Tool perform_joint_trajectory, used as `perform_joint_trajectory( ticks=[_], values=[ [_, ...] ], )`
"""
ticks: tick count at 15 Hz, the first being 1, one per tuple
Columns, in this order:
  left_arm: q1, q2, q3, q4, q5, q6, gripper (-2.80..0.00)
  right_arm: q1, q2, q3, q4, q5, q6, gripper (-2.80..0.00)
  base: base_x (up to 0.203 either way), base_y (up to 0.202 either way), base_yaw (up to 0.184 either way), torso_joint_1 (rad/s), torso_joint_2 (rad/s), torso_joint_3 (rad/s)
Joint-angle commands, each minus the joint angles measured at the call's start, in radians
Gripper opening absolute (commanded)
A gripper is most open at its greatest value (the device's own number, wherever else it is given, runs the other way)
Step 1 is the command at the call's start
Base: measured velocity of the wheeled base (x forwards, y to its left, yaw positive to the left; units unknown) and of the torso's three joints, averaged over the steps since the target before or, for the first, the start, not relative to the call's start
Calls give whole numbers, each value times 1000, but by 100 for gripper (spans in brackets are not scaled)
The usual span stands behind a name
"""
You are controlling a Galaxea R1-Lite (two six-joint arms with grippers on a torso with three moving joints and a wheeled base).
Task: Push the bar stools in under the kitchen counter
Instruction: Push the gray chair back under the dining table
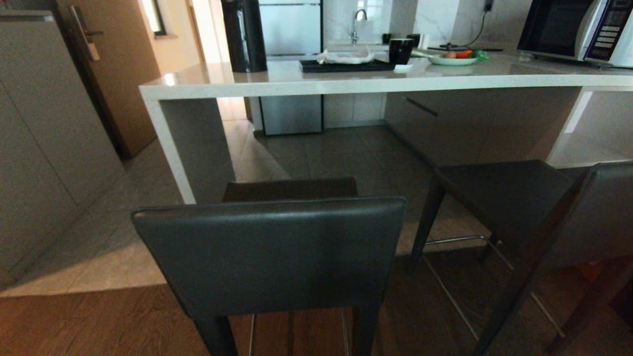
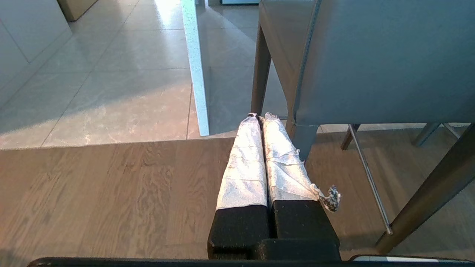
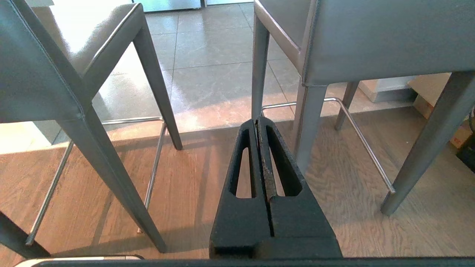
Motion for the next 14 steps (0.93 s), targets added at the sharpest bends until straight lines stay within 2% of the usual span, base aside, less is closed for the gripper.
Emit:
perform_joint_trajectory(
  ticks=[1, 14],
  values=[
    [0, 0, 0, -1, 0, -1, -280, 0, 1, 0, 0, 1, 1, -280, 0, 0, 0, 0, 0, 0],
    [0, 0, 0, -1, 0, -1, -280, 0, 0, 0, 0, 1, -1, -280, 0, 0, 0, 0, 0, 0]
  ],
)
